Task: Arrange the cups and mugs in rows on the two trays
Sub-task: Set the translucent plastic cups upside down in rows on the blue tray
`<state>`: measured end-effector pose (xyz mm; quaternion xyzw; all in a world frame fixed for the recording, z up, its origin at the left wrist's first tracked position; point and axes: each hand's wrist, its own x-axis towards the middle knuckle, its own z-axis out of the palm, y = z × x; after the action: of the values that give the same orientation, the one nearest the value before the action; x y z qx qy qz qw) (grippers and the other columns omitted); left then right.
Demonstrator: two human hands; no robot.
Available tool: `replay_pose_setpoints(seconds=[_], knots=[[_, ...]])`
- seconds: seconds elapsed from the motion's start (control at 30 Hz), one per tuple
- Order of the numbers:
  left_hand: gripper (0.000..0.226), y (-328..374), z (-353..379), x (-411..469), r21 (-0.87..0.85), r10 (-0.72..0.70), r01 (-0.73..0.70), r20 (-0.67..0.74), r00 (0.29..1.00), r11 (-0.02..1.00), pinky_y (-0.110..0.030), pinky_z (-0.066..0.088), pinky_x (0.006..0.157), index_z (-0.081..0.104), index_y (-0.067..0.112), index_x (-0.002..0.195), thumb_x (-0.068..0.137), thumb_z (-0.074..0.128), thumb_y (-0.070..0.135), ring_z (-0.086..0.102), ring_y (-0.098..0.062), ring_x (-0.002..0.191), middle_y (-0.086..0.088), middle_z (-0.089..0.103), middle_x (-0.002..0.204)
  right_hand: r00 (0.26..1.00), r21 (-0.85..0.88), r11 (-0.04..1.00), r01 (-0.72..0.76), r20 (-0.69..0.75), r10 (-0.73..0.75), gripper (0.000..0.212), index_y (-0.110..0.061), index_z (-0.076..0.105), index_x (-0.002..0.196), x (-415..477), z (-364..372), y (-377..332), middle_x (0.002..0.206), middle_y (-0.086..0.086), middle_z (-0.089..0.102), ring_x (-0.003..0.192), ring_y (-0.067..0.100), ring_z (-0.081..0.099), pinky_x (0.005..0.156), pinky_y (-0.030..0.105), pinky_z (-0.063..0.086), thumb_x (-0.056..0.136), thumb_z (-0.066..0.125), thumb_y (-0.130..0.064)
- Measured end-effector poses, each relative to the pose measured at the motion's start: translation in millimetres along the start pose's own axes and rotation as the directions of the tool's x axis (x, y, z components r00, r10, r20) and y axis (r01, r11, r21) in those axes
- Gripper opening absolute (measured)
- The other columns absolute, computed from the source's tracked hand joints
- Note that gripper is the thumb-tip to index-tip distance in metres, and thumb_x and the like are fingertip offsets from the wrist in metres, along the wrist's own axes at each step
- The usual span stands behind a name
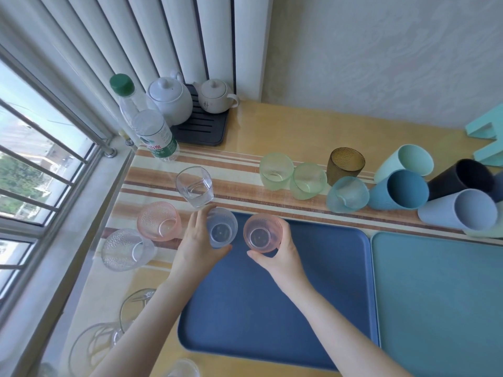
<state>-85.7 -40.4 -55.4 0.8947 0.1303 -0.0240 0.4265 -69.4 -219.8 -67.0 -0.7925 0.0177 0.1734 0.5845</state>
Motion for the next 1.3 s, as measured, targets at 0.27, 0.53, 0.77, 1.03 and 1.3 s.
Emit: replay_pose_setpoints(seconds=[0.27, 0.53, 0.77, 1.03, 1.3], knots=[[0.086, -3.3, -0.6, 2.0, -0.018, 0.03, -0.03, 0.01, 1.0, 0.999, -0.017, 0.032, 0.087, 0.035, 0.023, 0.134, 0.061, 0.078, 0.008, 0.038, 0.002, 0.107, 0.002, 0.046, 0.126, 1.0, -0.043, 0.999, 0.006, 0.018, -0.006, 0.07, -0.043, 0.036, 0.115, 3.7, -0.9, -2.6, 0.12, -0.019, 0.051, 0.109, -0.008, 0.046, 0.086, 0.001, 0.033, 0.069, 0.08, -0.013], [0.085, -3.9, -1.3, 2.1, -0.017, 0.027, -0.027, 0.008, 1.0, 0.999, -0.02, 0.033, 0.09, 0.034, 0.026, 0.134, 0.062, 0.078, 0.01, 0.039, 0.001, 0.11, 0.004, 0.046, 0.126, 1.0, -0.063, 0.998, 0.003, 0.031, -0.001, 0.07, -0.042, 0.036, 0.115, 3.3, -2.8, -4.0, 0.119, -0.018, 0.051, 0.109, -0.009, 0.046, 0.085, 0.0, 0.033, 0.069, 0.079, -0.013], [0.104, -3.6, -4.4, 0.6, 0.008, 0.029, -0.029, 0.054, 0.998, 1.0, -0.021, 0.03, 0.097, 0.02, 0.026, 0.144, 0.062, 0.083, 0.014, 0.038, -0.002, 0.112, 0.004, 0.041, 0.129, 0.999, -0.1, 0.995, -0.012, 0.043, 0.017, 0.075, -0.042, 0.033, 0.12, 2.9, -3.9, -3.4, 0.124, -0.016, 0.048, 0.113, -0.009, 0.043, 0.089, 0.001, 0.032, 0.069, 0.079, -0.012], [0.074, 37.3, -40.7, -12.5, 0.261, 0.232, -0.182, -0.176, 0.957, 0.948, -0.036, 0.045, 0.092, 0.048, 0.015, 0.131, 0.07, 0.062, 0.056, 0.051, -0.023, 0.11, -0.004, 0.054, 0.122, 0.994, -0.196, 0.975, -0.107, 0.003, 0.11, 0.085, -0.026, 0.02, 0.143, -18.9, -41.1, 0.6, 0.139, -0.014, 0.03, 0.132, 0.009, 0.033, 0.104, 0.02, 0.029, 0.077, 0.071, -0.009], [0.095, 97.6, -4.3, 91.7, 0.136, 0.174, -0.212, 0.247, 0.953, 0.968, -0.025, 0.025, 0.104, 0.021, 0.018, 0.145, 0.07, 0.078, 0.024, 0.03, -0.02, 0.134, -0.004, 0.027, 0.146, 0.952, -0.643, 0.762, 0.08, -0.178, -0.25, 0.097, -0.009, 0.023, 0.143, 52.5, -84.6, -45.5, 0.148, 0.009, 0.03, 0.139, 0.025, 0.02, 0.113, 0.035, 0.017, 0.067, 0.08, -0.032]])
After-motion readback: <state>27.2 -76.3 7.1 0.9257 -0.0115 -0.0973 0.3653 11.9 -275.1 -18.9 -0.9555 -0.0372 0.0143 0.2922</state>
